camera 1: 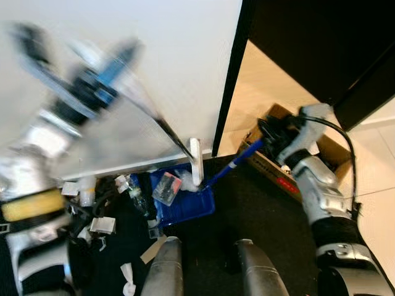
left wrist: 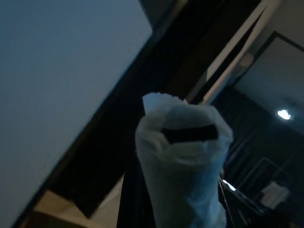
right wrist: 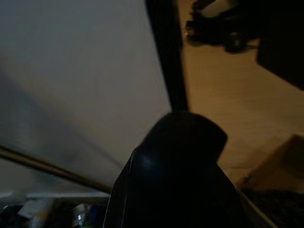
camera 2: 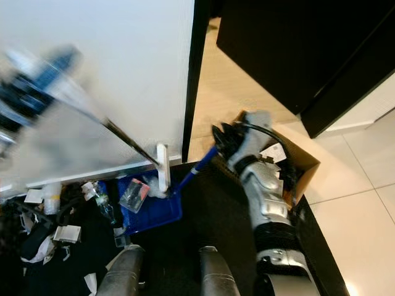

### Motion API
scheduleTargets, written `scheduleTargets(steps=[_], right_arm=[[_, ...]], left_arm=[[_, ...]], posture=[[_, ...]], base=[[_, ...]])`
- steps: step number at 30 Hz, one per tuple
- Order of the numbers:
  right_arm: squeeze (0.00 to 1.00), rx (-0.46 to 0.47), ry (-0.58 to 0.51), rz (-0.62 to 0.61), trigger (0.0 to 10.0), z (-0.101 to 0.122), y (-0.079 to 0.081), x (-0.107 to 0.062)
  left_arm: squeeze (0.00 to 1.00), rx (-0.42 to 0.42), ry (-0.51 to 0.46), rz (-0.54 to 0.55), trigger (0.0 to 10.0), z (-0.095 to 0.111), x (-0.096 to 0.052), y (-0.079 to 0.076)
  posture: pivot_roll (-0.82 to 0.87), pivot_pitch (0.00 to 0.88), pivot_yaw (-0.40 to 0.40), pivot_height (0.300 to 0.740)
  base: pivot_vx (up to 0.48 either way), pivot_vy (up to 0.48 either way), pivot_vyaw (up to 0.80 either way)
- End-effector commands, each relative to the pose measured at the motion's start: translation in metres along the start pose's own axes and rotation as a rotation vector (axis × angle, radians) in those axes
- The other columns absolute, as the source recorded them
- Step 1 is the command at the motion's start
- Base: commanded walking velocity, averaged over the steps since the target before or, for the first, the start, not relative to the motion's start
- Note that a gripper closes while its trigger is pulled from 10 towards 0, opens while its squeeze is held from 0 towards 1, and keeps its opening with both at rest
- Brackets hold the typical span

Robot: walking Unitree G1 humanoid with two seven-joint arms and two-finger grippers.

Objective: Sweep floor

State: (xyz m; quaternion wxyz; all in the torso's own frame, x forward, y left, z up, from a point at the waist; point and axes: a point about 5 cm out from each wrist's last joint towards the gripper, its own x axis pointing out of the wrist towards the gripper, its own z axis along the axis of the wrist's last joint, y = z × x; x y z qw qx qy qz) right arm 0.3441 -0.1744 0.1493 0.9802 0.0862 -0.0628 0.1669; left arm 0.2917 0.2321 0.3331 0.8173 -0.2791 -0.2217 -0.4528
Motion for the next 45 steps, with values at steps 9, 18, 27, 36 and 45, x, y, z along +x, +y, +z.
scheduleTargets(steps=[9,18,27,36,45], right_arm=[[0.0,0.063,-0.046,-0.09,10.0,0.007,-0.013,-0.037],[0.0,0.111,-0.119,-0.166,10.0,0.025,-0.022,-0.051],[0.0,0.158,-0.194,-0.243,10.0,0.036,-0.021,-0.064],[0.0,0.329,-0.32,-0.317,10.0,0.043,-0.013,-0.069],[0.0,0.322,-0.352,-0.283,10.0,0.052,-0.007,-0.056]], left_arm=[[0.0,0.142,-0.028,0.355,10.0,0.031,-0.016,0.016],[0.0,0.17,0.335,0.655,10.0,-0.051,-0.033,0.032],[0.0,0.136,0.649,1.026,10.0,-0.128,-0.077,0.056],[0.0,-0.031,0.409,1.084,10.0,-0.152,-0.082,0.055],[0.0,-0.066,0.441,0.957,10.0,-0.177,-0.066,0.035]], posture=[[0.14,0.256,0.052,0.74],[0.11,0.247,0.06,0.74],[0.08,0.226,0.068,0.74],[0.05,0.185,0.084,0.74],[0.05,0.166,0.082,0.74]], base=[[0.0,0.0,0.0],[0.0,0.0,0.0],[0.0,0.0,0.0],[0.0,0.0,0.0],[0.0,0.0,0.0]])
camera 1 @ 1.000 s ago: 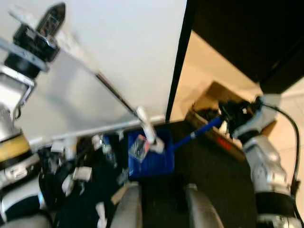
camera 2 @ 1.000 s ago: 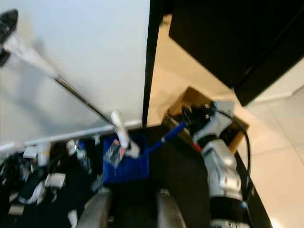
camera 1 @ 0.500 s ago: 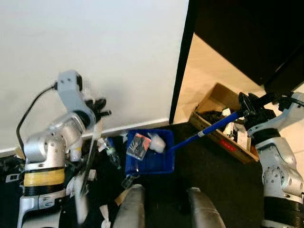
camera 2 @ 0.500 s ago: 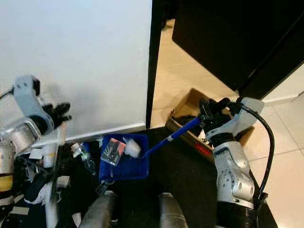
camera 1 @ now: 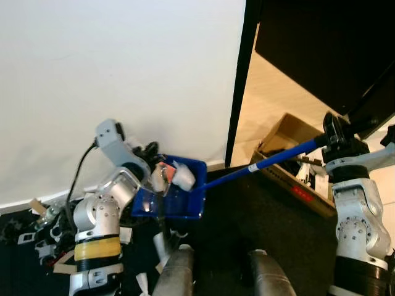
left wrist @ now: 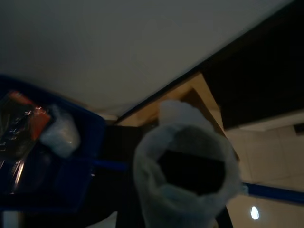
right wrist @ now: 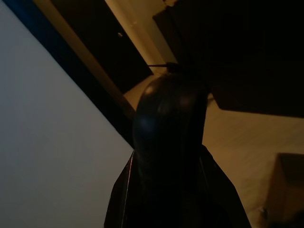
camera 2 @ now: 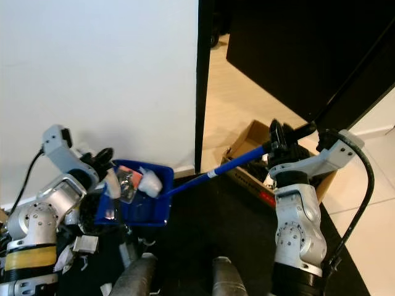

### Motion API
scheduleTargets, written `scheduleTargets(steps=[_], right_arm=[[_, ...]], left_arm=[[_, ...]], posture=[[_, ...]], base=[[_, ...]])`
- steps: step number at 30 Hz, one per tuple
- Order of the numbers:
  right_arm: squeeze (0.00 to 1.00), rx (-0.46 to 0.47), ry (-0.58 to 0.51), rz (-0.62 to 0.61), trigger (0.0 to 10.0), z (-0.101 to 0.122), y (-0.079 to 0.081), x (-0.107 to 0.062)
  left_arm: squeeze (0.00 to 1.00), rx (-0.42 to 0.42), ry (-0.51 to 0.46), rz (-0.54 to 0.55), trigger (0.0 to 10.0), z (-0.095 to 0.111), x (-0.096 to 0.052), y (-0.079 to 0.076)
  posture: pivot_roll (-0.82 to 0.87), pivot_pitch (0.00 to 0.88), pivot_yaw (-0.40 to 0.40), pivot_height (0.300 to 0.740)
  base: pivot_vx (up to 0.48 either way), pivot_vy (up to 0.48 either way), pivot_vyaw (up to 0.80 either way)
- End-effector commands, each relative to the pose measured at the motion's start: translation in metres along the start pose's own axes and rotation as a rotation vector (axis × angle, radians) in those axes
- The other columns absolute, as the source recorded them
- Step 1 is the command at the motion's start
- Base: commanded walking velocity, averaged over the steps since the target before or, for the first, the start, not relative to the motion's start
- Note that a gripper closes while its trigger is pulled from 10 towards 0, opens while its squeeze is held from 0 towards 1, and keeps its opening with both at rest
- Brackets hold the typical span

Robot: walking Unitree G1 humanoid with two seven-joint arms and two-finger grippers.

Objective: Sweep floor

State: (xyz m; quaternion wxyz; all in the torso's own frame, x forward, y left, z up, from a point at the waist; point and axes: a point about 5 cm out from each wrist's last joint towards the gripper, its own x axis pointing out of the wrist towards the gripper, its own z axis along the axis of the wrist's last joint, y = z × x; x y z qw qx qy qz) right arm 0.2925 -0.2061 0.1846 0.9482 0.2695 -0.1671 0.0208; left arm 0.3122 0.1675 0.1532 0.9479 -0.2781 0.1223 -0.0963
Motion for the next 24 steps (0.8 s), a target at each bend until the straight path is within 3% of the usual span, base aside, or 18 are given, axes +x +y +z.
scheduleTargets(steps=[1,7,9,18,24], right_arm=[[0.0,0.005,-0.046,0.013,10.0,0.006,0.003,-0.001],[0.0,-0.011,-0.013,0.007,10.0,-0.002,0.004,-0.004],[0.0,-0.05,0.044,-0.003,10.0,-0.019,0.002,-0.009],[0.0,-0.135,0.132,-0.003,10.0,-0.047,-0.003,-0.014],[0.0,-0.225,0.17,-0.038,10.0,-0.055,-0.018,-0.015]], left_arm=[[0.0,0.054,-0.003,0.011,10.0,-0.004,-0.002,0.001],[0.0,0.141,-0.002,0.01,10.0,-0.014,0.004,-0.002],[0.0,0.18,-0.002,0.025,10.0,-0.021,0.006,-0.001],[0.0,0.245,0.014,0.033,10.0,-0.031,0.006,0.001],[0.0,0.274,0.008,0.048,10.0,-0.037,0.006,0.007]], posture=[[0.05,0.163,0.082,0.74],[0.04,0.159,0.085,0.74],[0.05,0.143,0.09,0.74],[0.06,0.113,0.089,0.74],[0.07,0.097,0.082,0.74]], base=[[0.0,0.0,0.0],[0.0,0.0,0.0],[0.0,0.0,0.0],[0.0,0.0,0.0],[0.0,0.0,0.0]])
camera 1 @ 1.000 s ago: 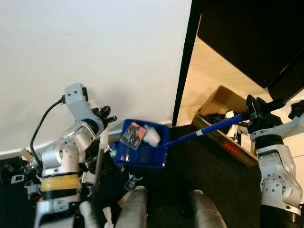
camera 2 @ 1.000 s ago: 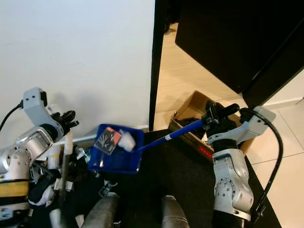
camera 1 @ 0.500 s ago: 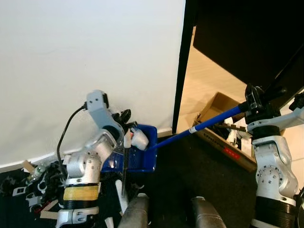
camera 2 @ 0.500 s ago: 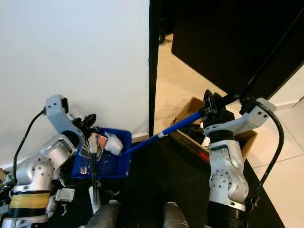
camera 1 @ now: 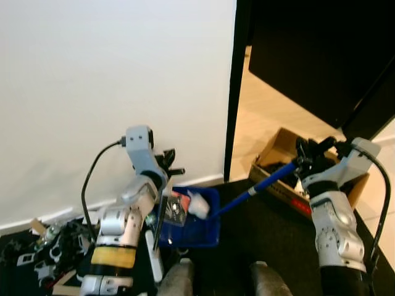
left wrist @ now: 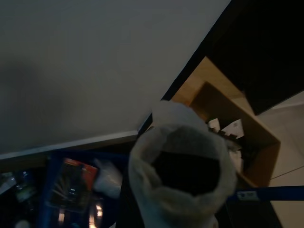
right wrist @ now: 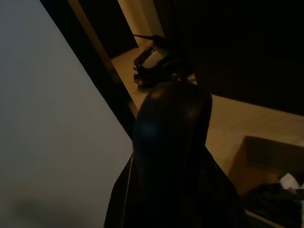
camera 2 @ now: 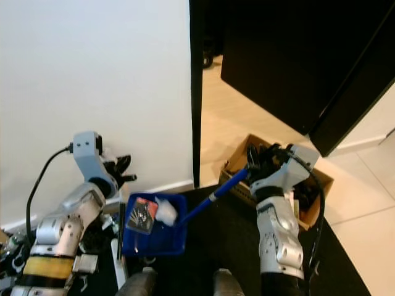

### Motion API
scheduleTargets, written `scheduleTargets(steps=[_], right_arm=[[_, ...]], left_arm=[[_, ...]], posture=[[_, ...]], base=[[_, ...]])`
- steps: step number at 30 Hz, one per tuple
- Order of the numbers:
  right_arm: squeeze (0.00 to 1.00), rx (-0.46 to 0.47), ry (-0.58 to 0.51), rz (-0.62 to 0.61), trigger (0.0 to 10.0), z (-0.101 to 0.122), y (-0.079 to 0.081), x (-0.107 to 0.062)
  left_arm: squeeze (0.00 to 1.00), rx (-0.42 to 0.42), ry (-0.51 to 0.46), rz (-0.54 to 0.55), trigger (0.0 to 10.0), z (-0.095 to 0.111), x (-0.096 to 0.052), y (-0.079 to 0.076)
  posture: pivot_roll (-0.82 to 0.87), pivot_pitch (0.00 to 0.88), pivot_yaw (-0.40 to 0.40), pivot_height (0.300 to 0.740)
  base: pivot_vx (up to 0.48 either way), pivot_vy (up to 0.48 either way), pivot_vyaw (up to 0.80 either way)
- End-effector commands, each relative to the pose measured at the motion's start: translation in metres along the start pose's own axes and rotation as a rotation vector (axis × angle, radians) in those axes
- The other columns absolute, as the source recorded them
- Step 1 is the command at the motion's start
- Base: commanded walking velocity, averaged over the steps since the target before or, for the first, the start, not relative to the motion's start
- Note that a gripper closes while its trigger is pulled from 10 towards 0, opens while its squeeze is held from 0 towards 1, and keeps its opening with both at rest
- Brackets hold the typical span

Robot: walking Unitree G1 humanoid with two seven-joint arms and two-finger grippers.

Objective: Sweep floor

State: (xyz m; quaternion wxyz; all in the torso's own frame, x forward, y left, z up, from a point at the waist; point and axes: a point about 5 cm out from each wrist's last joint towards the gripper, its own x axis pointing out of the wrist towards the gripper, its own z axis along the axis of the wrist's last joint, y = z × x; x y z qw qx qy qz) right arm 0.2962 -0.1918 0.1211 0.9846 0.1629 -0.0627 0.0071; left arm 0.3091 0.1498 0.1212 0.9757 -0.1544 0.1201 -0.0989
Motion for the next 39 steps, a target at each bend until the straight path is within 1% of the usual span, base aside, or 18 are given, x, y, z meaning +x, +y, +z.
scheduleTargets(steps=[1,4,7,12,17,20,25,29,30,33,35,36,39], right_arm=[[0.0,-0.008,-0.036,0.004,10.0,0.004,0.0,0.003],[0.0,-0.031,-0.034,0.006,10.0,0.003,0.0,0.005],[0.0,-0.109,-0.042,-0.006,10.0,0.001,0.0,0.01],[0.0,-0.123,-0.045,-0.045,10.0,-0.002,-0.005,0.015],[0.0,-0.166,-0.029,-0.024,10.0,-0.009,-0.004,0.018],[0.0,-0.166,-0.02,-0.018,10.0,-0.012,-0.004,0.019],[0.0,-0.175,0.015,0.013,10.0,-0.022,0.0,0.02],[0.0,-0.213,0.071,0.03,10.0,-0.037,0.001,0.022],[0.0,-0.241,0.086,0.031,10.0,-0.039,0.001,0.023],[0.0,-0.286,0.096,0.036,10.0,-0.041,0.004,0.028],[0.0,-0.291,0.096,0.035,10.0,-0.041,0.004,0.029],[0.0,-0.31,0.104,0.032,10.0,-0.041,0.003,0.034],[0.0,-0.315,0.115,0.034,10.0,-0.041,0.002,0.038]], left_arm=[[0.0,0.029,-0.004,0.022,10.0,-0.004,-0.002,0.005],[0.0,0.04,-0.003,0.025,10.0,-0.005,-0.002,0.006],[0.0,0.058,0.002,0.036,10.0,-0.01,-0.003,0.008],[0.0,0.066,0.011,0.035,10.0,-0.016,-0.004,0.007],[0.0,0.077,0.012,0.04,10.0,-0.023,-0.006,0.008],[0.0,0.078,0.008,0.044,10.0,-0.024,-0.006,0.009],[0.0,0.082,-0.007,0.049,10.0,-0.023,-0.004,0.009],[0.0,0.08,-0.018,0.054,10.0,-0.023,-0.004,0.008],[0.0,0.081,-0.018,0.054,10.0,-0.024,-0.005,0.008],[0.0,0.087,-0.017,0.058,10.0,-0.025,-0.007,0.01],[0.0,0.088,-0.018,0.06,10.0,-0.025,-0.007,0.01],[0.0,0.091,-0.021,0.065,10.0,-0.024,-0.007,0.012],[0.0,0.093,-0.026,0.067,10.0,-0.022,-0.008,0.012]], posture=[[0.08,0.089,0.079,0.74],[0.08,0.084,0.078,0.74],[0.08,0.077,0.077,0.74],[0.08,0.065,0.071,0.74],[0.09,0.046,0.058,0.74],[0.09,0.041,0.05,0.74],[0.09,0.036,0.04,0.74],[0.1,0.041,0.034,0.74],[0.1,0.043,0.034,0.74],[0.11,0.047,0.034,0.74],[0.11,0.048,0.033,0.74],[0.12,0.056,0.034,0.74],[0.14,0.067,0.038,0.74]], base=[[0.0,0.0,0.0],[0.0,0.0,0.0],[0.0,0.0,0.0],[0.0,0.0,0.0],[0.0,0.0,0.0],[0.0,0.0,0.0],[0.0,0.0,0.0],[0.0,0.0,0.0],[0.0,0.0,0.0],[0.0,0.0,0.0],[0.0,0.0,0.0],[0.0,0.0,0.0],[0.0,0.0,0.0]])
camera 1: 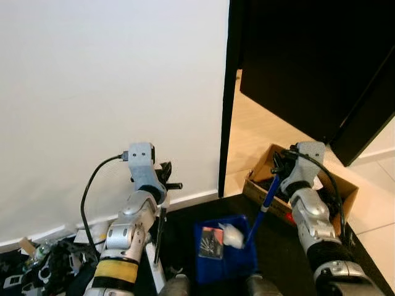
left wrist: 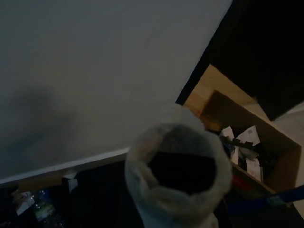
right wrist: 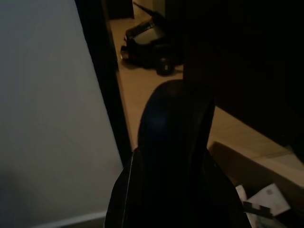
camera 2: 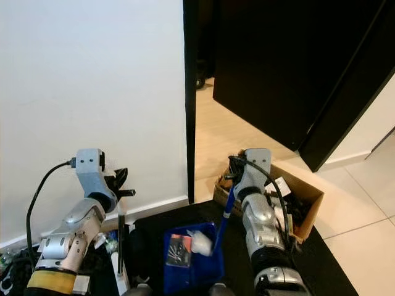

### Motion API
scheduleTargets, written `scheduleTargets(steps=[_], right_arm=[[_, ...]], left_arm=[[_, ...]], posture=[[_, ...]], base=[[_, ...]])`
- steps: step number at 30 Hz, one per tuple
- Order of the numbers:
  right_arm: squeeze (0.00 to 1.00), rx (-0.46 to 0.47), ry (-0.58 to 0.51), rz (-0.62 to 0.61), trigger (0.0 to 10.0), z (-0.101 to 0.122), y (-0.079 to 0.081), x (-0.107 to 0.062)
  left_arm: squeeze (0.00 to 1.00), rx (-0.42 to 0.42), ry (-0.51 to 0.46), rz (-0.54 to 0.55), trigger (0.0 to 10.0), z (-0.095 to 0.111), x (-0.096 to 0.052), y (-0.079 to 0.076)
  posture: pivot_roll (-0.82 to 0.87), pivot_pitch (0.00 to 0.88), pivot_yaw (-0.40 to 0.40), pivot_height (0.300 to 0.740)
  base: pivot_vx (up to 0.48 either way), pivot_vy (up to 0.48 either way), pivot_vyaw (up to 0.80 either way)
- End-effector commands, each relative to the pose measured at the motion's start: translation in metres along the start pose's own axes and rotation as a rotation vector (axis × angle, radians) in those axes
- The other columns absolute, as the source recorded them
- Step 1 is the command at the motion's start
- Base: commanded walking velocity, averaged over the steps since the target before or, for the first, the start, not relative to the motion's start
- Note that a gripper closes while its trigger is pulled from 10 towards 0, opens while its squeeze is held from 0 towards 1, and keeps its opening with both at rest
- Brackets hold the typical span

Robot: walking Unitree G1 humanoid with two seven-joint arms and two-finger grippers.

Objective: Sweep floor

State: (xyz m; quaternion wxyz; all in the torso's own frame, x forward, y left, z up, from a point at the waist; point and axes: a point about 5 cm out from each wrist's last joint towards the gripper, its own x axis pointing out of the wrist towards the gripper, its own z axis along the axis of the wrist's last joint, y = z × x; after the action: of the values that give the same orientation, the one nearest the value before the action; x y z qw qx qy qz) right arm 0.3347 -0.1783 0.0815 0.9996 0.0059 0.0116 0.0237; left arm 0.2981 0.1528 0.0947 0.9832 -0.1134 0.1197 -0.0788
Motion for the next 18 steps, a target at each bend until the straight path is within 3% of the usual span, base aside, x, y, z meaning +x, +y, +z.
scheduleTargets(steps=[1,18], right_arm=[[0.0,-0.004,-0.039,0.0,10.0,0.007,0.001,0.004],[0.0,-0.048,-0.007,0.01,10.0,0.005,0.008,0.014]], left_arm=[[0.0,0.016,-0.027,0.018,10.0,0.005,-0.002,0.003],[0.0,0.058,-0.015,0.021,10.0,0.007,-0.016,0.009]], posture=[[0.14,0.067,0.038,0.74],[0.22,0.13,0.059,0.74]], base=[[0.0,0.0,0.0],[0.0,0.0,0.0]])
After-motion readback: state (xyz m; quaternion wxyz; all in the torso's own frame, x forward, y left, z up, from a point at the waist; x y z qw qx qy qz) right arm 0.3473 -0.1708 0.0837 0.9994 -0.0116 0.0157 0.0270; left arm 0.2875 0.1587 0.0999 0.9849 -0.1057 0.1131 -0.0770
